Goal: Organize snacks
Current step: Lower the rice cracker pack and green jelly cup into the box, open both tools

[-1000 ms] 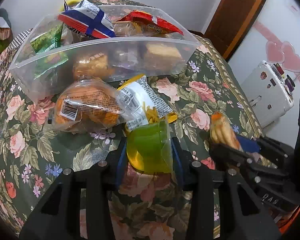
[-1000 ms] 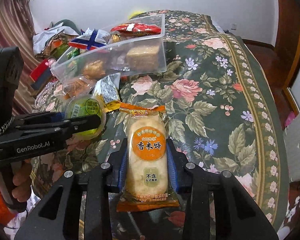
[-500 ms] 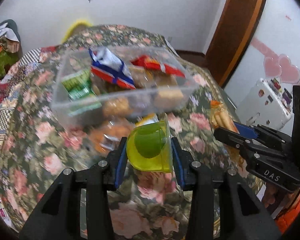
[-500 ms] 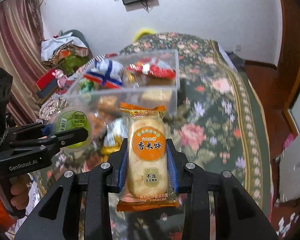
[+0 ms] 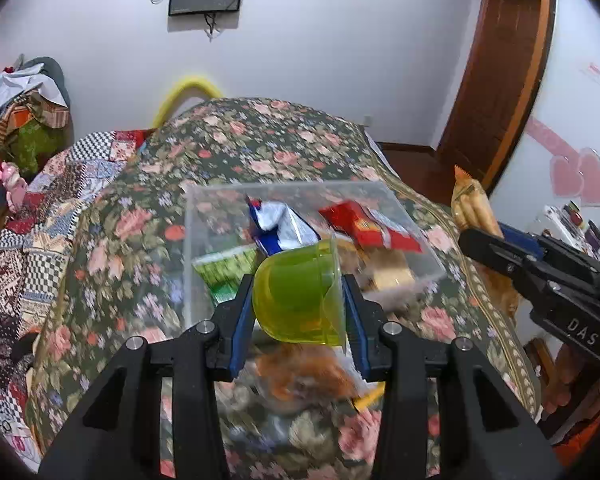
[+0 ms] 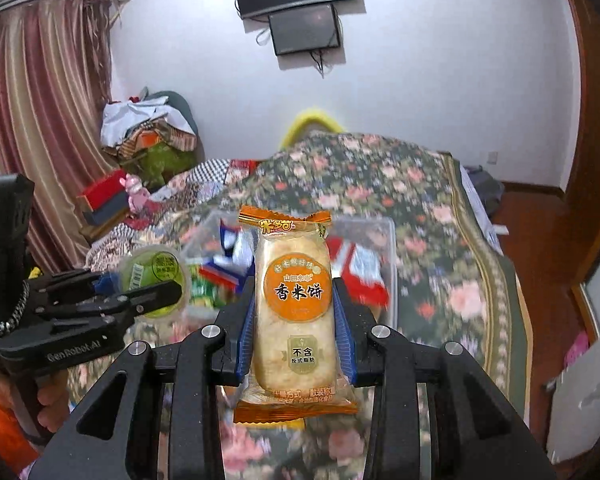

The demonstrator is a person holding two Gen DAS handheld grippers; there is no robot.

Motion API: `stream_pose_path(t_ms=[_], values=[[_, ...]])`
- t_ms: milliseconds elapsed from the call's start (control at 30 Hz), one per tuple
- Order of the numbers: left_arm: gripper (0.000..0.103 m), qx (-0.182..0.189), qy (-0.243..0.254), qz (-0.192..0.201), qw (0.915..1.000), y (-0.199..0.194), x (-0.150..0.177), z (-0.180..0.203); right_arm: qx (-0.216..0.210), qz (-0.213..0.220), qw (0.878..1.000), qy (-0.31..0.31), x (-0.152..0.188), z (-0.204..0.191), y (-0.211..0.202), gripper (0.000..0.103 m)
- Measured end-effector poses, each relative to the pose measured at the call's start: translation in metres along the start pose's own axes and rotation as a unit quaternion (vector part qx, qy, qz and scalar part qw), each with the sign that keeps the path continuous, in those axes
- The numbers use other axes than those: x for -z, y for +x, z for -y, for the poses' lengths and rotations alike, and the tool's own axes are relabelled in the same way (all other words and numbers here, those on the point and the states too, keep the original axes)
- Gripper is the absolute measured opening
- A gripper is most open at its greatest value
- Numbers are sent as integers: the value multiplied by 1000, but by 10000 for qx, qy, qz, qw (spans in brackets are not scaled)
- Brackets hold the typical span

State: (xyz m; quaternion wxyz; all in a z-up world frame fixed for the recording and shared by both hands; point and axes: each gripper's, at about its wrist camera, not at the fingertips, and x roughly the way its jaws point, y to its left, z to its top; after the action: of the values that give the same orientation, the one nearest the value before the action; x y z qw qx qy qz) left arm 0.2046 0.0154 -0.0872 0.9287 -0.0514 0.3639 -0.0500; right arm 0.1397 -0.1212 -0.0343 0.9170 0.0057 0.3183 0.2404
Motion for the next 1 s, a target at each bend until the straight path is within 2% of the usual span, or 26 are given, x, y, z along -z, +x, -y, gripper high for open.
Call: stream_pose_path(t_ms=[167, 367, 600, 733, 1000], values=[[41, -224, -91, 96, 9997, 11, -14, -12, -7, 71, 9999, -88, -19, -6, 17, 31], [41, -323, -340, -42, 9989, 38, -24, -33, 26, -76, 9999, -148, -29, -7, 48, 31], [41, -308, -511, -293, 9978, 73, -30, -50, 34, -466, 9988, -165, -33, -3, 93, 31], [41, -367, -518, -288, 9976, 83, -36, -55, 4, -656, 9977, -143, -33, 0, 112, 31], [42, -281, -712, -473, 9959, 99, -33, -66, 48, -837, 9962, -246, -30, -4, 132, 32]])
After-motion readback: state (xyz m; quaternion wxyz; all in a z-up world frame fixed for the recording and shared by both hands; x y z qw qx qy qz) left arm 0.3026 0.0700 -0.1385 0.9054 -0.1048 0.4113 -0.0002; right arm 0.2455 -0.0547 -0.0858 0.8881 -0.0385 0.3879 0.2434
